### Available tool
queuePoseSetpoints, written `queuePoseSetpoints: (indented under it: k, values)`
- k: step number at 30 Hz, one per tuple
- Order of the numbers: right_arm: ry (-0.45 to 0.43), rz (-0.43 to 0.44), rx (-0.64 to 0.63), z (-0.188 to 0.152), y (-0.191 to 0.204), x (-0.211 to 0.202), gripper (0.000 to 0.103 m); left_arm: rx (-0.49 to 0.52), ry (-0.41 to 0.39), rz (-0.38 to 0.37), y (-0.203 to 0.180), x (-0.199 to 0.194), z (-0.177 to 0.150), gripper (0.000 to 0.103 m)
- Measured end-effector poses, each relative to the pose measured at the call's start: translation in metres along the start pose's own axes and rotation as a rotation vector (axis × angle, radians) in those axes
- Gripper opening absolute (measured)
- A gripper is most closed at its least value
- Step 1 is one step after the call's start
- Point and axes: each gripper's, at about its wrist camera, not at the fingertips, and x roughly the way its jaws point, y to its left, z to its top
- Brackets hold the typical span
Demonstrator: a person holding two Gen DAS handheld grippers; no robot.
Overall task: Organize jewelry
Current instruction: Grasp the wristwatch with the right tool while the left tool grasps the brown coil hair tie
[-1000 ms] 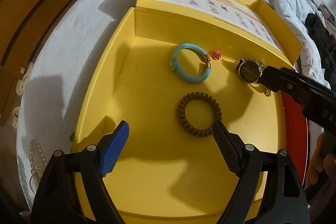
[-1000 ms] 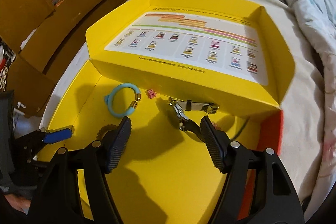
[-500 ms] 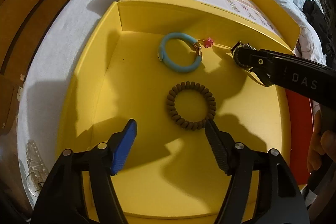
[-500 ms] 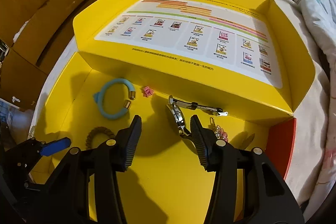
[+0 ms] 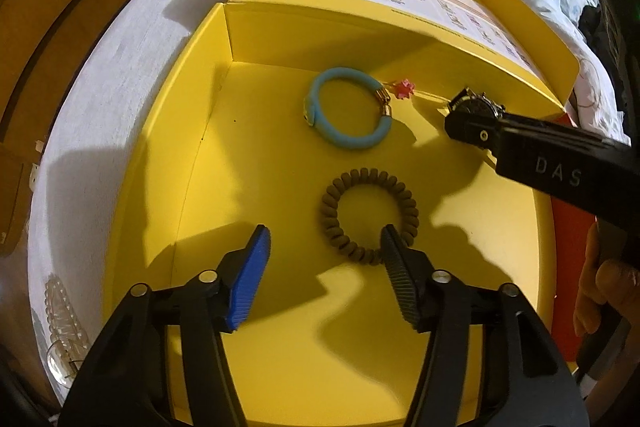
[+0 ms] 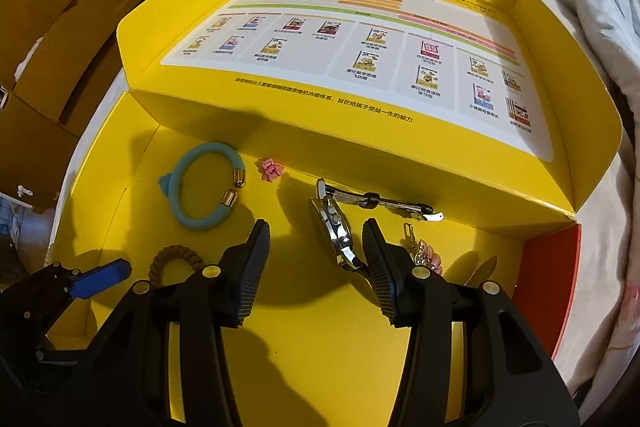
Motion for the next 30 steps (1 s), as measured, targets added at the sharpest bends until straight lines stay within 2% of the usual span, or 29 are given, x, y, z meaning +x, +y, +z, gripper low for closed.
queuePoseSetpoints:
  k: [2,3,8,12,16,18,25,30]
  values:
    - [0.001,0.003,0.004,0.001,0.000,0.000,0.050,-0.005,-0.004,0.001,0.001,0.000,0.002,0.052]
    - [0.003,0.004,0.006,0.001,0.000,0.000,0.050,-0.003,-0.006,0.008,0.001,0.000,0.003,0.044]
    - [0.025,-0.022,0.009,0.000,0.000,0.008,0.048,0.011,-0.018,0.038,-0.001,0.003,0.006,0.036]
    - [0.025,-0.028,0.029,-0.002,-0.003,0.014,0.041,0.028,-0.033,0.058,-0.002,0.004,0.007,0.029]
    - [0.030,-0.046,0.034,-0.002,-0.003,0.014,0.031,0.044,-0.048,0.072,-0.006,0.007,0.008,0.018]
    - [0.030,-0.055,0.036,-0.003,-0.004,0.014,0.028,0.038,-0.051,0.052,-0.004,0.007,0.009,0.010]
    - [0.027,-0.029,0.058,-0.008,-0.009,0.011,0.016,0.024,-0.049,0.031,-0.002,0.004,0.007,0.009]
    - [0.022,-0.012,0.081,-0.013,-0.012,0.005,0.014,0.019,-0.036,0.005,-0.002,0.003,0.004,0.009]
